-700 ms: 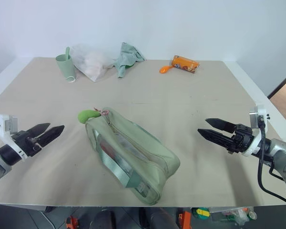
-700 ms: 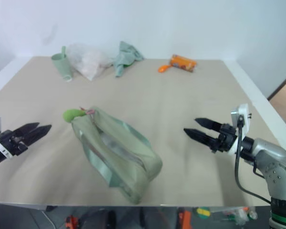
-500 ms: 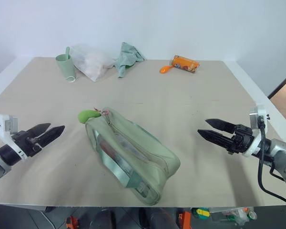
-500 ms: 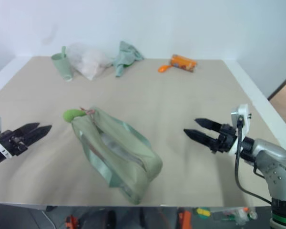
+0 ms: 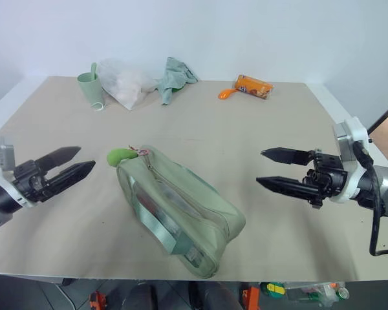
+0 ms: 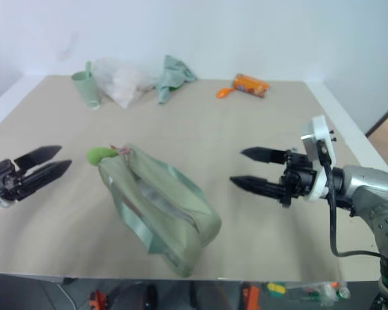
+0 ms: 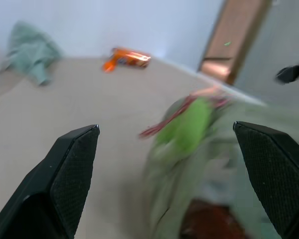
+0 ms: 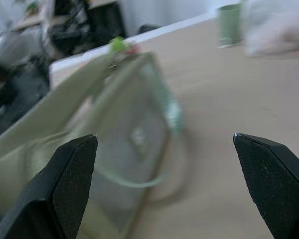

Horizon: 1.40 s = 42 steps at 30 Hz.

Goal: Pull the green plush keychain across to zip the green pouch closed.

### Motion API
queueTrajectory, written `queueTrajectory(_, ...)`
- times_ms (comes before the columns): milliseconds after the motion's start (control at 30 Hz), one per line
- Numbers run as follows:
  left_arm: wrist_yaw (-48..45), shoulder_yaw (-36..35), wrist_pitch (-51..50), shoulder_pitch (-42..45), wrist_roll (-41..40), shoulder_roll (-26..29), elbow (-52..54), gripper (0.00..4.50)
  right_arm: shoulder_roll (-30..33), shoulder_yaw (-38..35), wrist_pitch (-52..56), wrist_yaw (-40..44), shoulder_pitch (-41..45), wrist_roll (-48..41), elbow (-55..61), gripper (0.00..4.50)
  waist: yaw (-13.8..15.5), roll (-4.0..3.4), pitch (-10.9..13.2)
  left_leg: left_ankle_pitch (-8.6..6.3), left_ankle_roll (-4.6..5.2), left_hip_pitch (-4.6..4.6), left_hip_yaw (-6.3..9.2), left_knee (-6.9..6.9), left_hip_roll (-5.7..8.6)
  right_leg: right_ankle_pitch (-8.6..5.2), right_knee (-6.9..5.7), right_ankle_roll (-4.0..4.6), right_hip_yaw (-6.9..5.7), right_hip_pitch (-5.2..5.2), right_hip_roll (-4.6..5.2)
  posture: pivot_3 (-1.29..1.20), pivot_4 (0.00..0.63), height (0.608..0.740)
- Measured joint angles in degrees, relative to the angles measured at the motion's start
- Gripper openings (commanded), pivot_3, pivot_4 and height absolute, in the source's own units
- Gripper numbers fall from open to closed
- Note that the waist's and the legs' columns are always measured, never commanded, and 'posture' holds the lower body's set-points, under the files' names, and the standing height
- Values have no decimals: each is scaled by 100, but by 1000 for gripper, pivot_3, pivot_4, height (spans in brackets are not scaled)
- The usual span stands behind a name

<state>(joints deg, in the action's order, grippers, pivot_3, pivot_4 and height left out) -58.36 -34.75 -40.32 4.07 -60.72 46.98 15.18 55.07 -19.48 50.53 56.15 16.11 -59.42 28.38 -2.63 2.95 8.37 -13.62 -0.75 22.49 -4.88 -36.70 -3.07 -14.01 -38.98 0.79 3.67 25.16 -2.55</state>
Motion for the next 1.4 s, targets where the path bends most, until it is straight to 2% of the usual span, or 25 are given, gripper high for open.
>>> queueTrajectory(100,-396,-122,-142,-44,-434,255,371,4481,266,168,46,60,47,8,346,4500,-4,-2,1,0,-1,-2,-3,0,3,-3,0,0,1,-1,5,0,150,737)
queueTrajectory(267,-761,-129,-113,-239,-461,470,807,4481,539,684,-119,170,16,483,657,4500,-3,-1,2,3,-6,-4,2,-1,1,-2,-1,0,-5,-1,3,0,150,737)
queueTrajectory(500,-1004,-223,-130,-236,-689,811,1123,4481,524,845,-158,182,361,424,724,4500,-4,-11,11,5,-9,-5,6,-1,-1,-3,-2,1,-11,-1,1,0,150,737)
queueTrajectory(900,-953,-243,-128,-577,-847,773,1392,4481,306,1438,-102,-15,436,351,866,4500,4,-12,14,5,-9,-2,8,-1,-1,-6,-2,7,-13,-1,3,0,150,737)
queueTrajectory(1033,-757,-242,-134,-573,-1048,763,1526,4481,291,1366,-34,-16,517,103,704,4500,2,-12,14,5,-9,-3,8,-1,0,-6,-2,7,-12,-1,2,0,150,737)
queueTrajectory(1167,-548,-208,-132,-565,-1129,731,1527,4481,292,943,109,-9,690,-399,510,4500,4,-12,15,5,-9,-3,14,-1,-1,-6,-3,8,-16,-3,0,0,150,737)
queueTrajectory(1400,-262,-187,-132,-540,-1293,731,1599,4481,278,980,276,-148,688,-783,725,4500,4,-15,16,5,-9,-3,15,-1,-1,-6,-3,8,-18,-3,0,0,150,737)
